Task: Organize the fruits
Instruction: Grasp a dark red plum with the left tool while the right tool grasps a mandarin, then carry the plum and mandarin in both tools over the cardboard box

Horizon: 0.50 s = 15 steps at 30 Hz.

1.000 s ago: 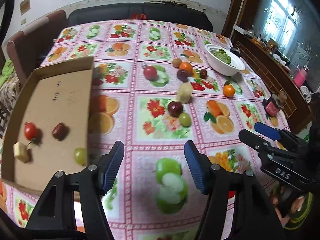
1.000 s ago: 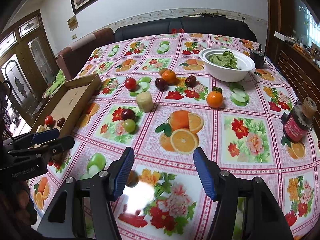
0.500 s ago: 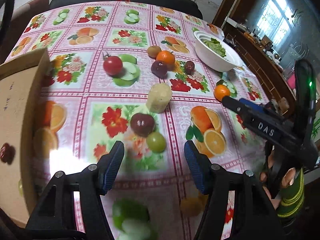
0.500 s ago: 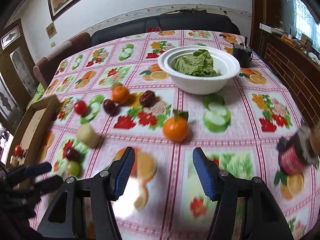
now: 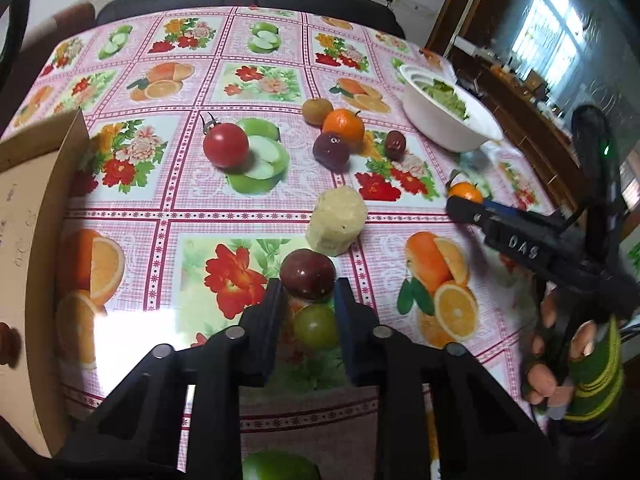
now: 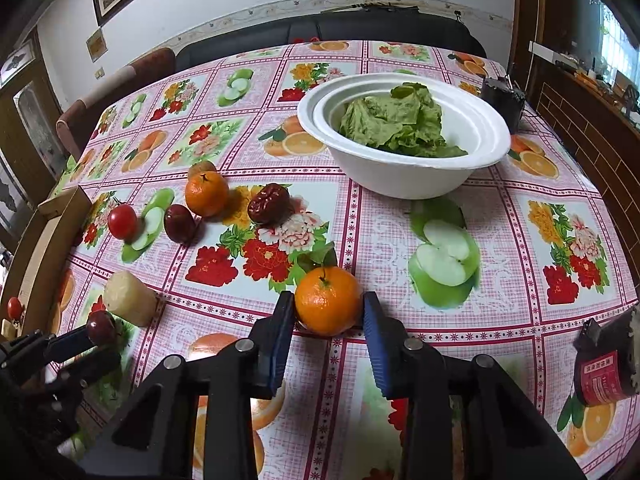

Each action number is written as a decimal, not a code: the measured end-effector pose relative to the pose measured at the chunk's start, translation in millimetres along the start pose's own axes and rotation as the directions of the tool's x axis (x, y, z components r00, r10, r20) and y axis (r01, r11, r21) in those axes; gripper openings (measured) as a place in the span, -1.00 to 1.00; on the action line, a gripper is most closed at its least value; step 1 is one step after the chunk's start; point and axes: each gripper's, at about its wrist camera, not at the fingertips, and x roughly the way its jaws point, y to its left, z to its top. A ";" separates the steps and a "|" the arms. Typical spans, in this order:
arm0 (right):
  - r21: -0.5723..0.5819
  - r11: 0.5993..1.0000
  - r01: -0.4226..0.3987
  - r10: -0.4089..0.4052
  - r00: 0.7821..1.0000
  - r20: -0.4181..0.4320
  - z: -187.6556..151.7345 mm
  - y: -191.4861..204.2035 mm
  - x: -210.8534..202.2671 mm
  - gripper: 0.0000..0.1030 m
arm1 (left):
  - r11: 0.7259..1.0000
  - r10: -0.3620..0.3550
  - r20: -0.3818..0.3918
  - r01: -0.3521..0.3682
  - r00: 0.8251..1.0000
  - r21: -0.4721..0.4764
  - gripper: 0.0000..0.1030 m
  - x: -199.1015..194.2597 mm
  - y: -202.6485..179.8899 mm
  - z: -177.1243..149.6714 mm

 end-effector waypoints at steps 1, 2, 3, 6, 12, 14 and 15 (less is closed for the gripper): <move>-0.006 1.000 0.006 -0.006 1.000 0.000 -0.5 1.4 -0.8 -0.32 | 1.000 -0.005 -0.003 0.005 1.000 -0.001 -0.56 -0.9 0.2 -0.3; -0.008 1.000 0.005 -0.005 1.000 0.001 -0.9 2.5 -2.2 -0.32 | 1.000 -0.003 0.000 0.003 1.000 0.001 -0.56 -2.9 0.4 -1.1; -0.007 1.000 -0.005 0.005 1.000 0.004 -2.2 3.8 -5.4 -0.32 | 1.000 0.001 0.006 -0.001 1.000 0.009 -0.57 -6.8 0.2 -2.6; 0.000 0.999 -0.037 0.037 0.999 0.021 -8.4 11.6 -20.3 -0.32 | 1.000 -0.009 0.016 0.008 1.000 0.019 -0.56 -19.6 1.0 -6.9; 0.000 0.994 -0.109 0.109 0.993 0.051 -23.3 37.0 -52.2 -0.33 | 1.000 -0.011 0.042 0.010 0.999 0.024 -0.56 -44.7 9.1 -17.7; -0.009 0.992 -0.127 0.127 0.990 0.055 -27.2 47.0 -59.6 -0.33 | 1.000 -0.006 0.044 0.005 0.999 0.018 -0.56 -49.1 13.7 -20.6; -0.013 0.991 -0.131 0.132 0.990 0.055 -28.9 51.3 -62.1 -0.33 | 1.000 -0.004 0.047 0.004 0.999 0.015 -0.56 -51.9 16.2 -22.3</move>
